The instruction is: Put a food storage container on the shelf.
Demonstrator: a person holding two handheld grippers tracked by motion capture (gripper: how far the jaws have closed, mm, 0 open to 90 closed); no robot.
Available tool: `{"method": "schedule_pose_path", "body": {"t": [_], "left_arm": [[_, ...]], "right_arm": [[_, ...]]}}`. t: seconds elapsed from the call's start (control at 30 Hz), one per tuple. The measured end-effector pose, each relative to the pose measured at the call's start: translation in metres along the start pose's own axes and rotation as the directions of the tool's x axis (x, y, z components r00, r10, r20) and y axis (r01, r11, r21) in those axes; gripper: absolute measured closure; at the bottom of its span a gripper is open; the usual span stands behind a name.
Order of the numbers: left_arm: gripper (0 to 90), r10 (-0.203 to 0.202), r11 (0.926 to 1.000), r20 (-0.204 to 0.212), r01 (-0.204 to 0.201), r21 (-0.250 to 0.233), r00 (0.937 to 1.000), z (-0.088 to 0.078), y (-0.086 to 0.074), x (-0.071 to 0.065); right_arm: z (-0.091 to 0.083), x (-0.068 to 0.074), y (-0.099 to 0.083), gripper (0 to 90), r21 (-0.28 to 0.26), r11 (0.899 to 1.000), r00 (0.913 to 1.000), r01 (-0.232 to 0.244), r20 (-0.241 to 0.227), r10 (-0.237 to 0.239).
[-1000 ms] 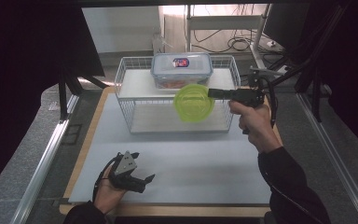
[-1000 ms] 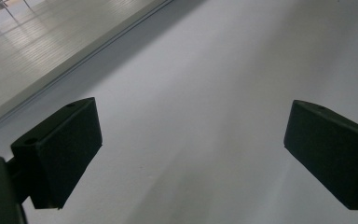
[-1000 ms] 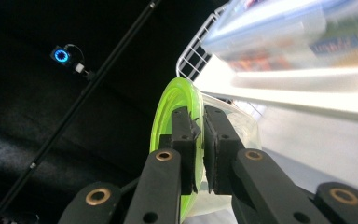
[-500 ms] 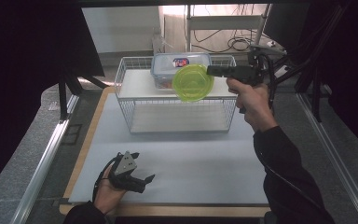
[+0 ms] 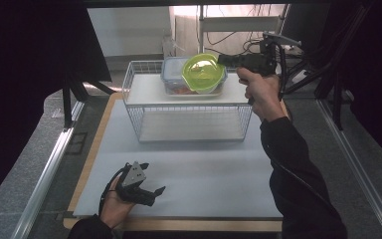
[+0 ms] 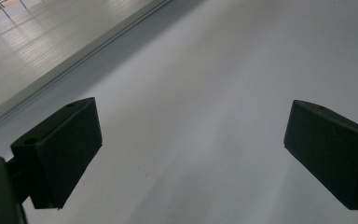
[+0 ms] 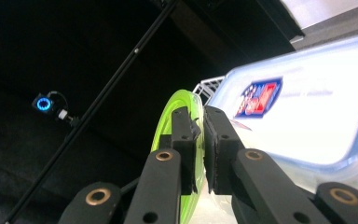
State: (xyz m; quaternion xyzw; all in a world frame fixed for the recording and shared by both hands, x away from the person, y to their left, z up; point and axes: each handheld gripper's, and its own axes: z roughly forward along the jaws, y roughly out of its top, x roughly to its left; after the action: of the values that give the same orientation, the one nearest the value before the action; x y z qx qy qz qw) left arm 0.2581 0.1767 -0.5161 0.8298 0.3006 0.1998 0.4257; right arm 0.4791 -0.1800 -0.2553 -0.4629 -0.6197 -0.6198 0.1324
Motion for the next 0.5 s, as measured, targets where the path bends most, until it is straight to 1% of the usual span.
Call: {"method": "schedule_pose_path", "body": {"t": [0.1, 0.13, 0.3, 0.33, 0.4, 0.5], "left_arm": [[3.9, 0.000, 1.0000, 0.002, 0.000, -0.001, 1.0000, 0.000, 0.000, 0.000], [3.9, 0.000, 1.0000, 0.002, 0.000, -0.002, 1.0000, 0.000, 0.000, 0.000], [3.9, 0.000, 1.0000, 0.006, 0.000, -0.004, 1.0000, -0.001, 0.000, 0.000], [3.9, 0.001, 1.0000, 0.006, -0.001, -0.005, 1.0000, -0.001, 0.000, 0.000], [4.0, 0.001, 1.0000, 0.009, -0.001, -0.005, 1.0000, -0.001, 0.000, 0.000], [4.0, 0.004, 1.0000, 0.010, -0.004, -0.005, 0.9999, -0.001, 0.000, 0.000]], "right_arm": [[0.006, 0.000, 0.008, 84.1, -0.019, 1.000, 1.0000, -0.006, 0.008, 0.006], [0.008, -0.001, 0.010, 84.1, -0.025, 1.000, 0.9999, -0.001, 0.014, 0.001], [0.019, -0.005, 0.021, 84.0, -0.062, 0.998, 0.9992, -0.016, 0.034, 0.018], [0.021, -0.006, 0.023, 84.0, -0.071, 0.997, 0.9989, -0.024, 0.039, 0.027], [0.024, -0.008, 0.026, 83.9, -0.081, 0.996, 0.9979, -0.023, 0.058, 0.028], [0.028, -0.010, 0.028, 83.6, -0.098, 0.995, 0.9944, 0.001, 0.106, 0.010]]}}
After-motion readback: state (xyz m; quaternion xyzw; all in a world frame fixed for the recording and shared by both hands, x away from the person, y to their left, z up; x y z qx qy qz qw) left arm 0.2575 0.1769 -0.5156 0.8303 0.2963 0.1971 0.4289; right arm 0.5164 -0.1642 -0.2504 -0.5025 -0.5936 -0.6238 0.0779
